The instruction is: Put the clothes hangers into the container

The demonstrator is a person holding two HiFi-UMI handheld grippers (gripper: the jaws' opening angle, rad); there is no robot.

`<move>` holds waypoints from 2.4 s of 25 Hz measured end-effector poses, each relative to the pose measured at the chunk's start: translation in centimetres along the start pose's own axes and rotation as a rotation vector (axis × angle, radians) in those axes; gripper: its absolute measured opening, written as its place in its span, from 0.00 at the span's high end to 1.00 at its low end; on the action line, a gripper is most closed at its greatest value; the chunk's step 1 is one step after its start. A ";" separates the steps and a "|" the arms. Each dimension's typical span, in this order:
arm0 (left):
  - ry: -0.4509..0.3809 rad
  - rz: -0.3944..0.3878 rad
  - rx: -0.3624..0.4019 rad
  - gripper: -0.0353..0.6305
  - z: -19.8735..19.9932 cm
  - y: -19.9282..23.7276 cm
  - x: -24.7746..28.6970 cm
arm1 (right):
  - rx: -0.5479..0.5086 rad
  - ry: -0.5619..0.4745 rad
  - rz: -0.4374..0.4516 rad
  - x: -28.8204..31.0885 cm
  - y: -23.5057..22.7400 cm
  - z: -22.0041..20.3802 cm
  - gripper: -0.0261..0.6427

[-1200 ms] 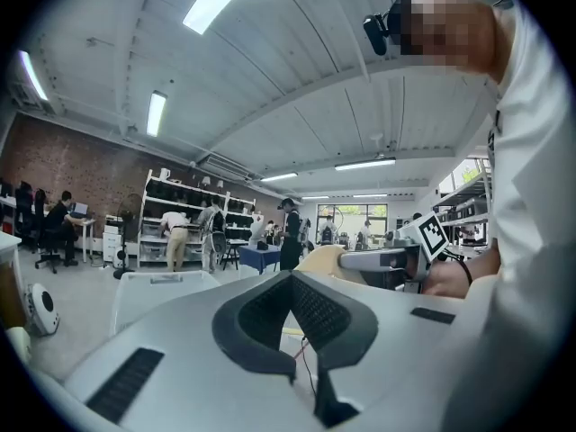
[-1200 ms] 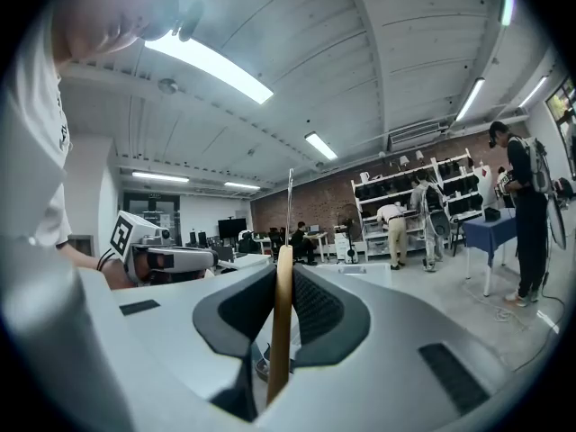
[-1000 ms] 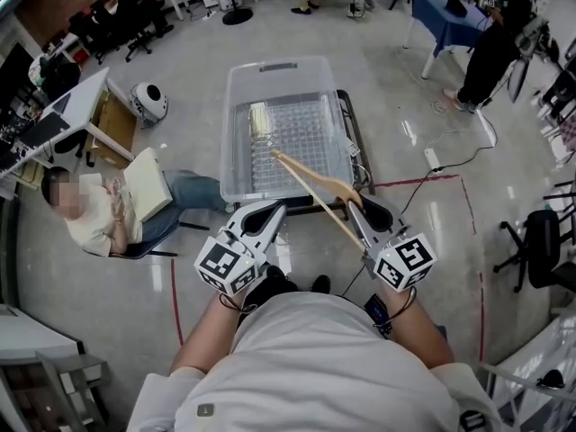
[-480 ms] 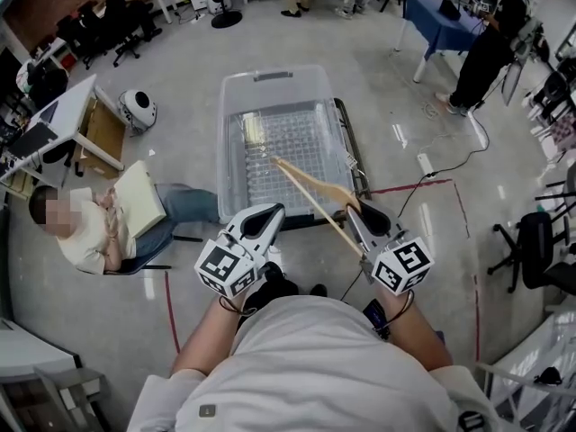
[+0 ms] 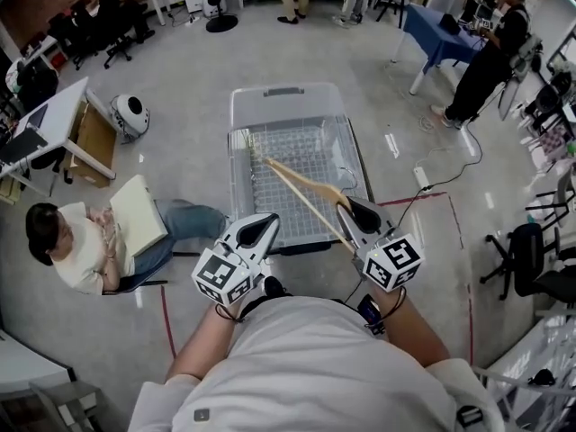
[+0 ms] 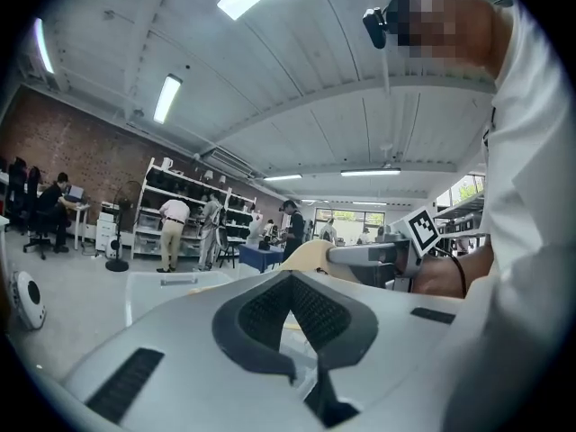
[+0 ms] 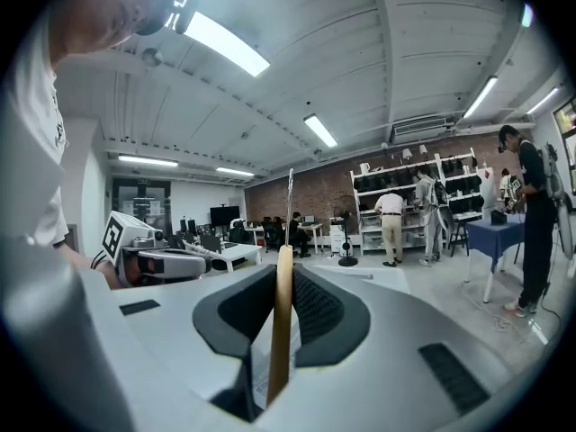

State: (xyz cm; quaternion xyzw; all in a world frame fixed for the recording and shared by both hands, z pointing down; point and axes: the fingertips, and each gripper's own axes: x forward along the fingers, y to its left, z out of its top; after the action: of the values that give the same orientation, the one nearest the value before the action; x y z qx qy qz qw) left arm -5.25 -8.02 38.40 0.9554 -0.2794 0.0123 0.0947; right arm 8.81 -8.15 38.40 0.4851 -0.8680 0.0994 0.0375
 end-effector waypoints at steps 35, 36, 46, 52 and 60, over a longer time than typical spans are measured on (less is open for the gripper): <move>0.069 0.183 -0.114 0.92 -3.2 14.2 5.7 | 0.080 0.152 0.106 18.1 -8.4 -5.3 0.86; 0.076 0.189 -0.120 0.92 -3.7 14.5 6.3 | 0.084 0.163 0.109 18.5 -8.9 -5.9 0.86; 0.152 0.224 -0.190 0.92 -8.2 16.9 9.5 | 0.164 0.298 0.129 21.5 -12.0 -13.1 0.86; 0.193 0.230 -0.195 0.92 -10.4 17.8 11.3 | 0.116 0.368 0.156 22.8 -12.6 -16.8 0.86; 0.256 0.213 -0.208 0.92 -14.1 17.9 13.7 | 0.115 0.452 0.194 23.6 -12.4 -21.6 0.86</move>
State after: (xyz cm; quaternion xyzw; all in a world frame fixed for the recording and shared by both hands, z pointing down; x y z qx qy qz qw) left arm -2.90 -27.42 56.38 0.8962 -0.3642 0.1147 0.2259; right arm 6.24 -29.60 65.05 0.3664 -0.8729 0.2578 0.1931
